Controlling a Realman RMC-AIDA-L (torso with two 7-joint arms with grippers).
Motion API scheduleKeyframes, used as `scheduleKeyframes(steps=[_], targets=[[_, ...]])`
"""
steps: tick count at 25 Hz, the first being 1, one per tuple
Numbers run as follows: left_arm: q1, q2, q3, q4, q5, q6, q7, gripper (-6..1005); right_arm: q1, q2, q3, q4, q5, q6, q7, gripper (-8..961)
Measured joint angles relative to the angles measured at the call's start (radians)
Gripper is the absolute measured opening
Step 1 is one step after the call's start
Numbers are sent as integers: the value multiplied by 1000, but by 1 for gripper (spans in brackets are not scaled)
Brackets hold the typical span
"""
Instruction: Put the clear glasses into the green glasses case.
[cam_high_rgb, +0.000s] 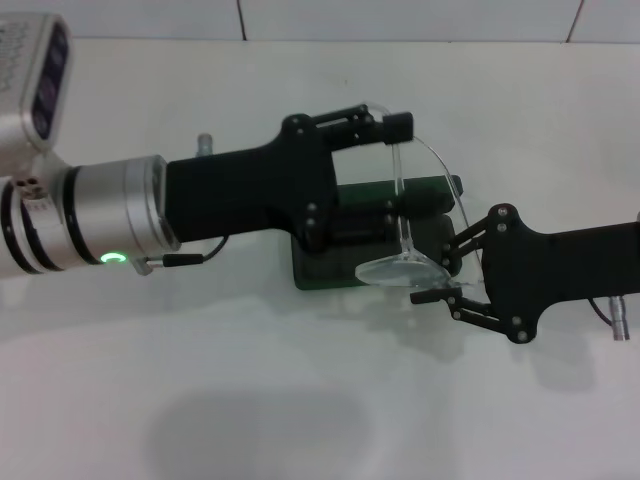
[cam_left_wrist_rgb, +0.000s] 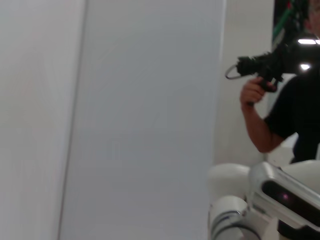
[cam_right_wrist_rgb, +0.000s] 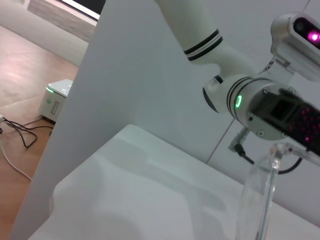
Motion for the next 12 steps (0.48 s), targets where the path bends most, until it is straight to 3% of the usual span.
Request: scheduleKeyframes(steps=[12], targets=[[-65, 4, 30, -34, 50, -18, -64, 734, 8, 3, -13, -11, 8, -3, -21, 127]])
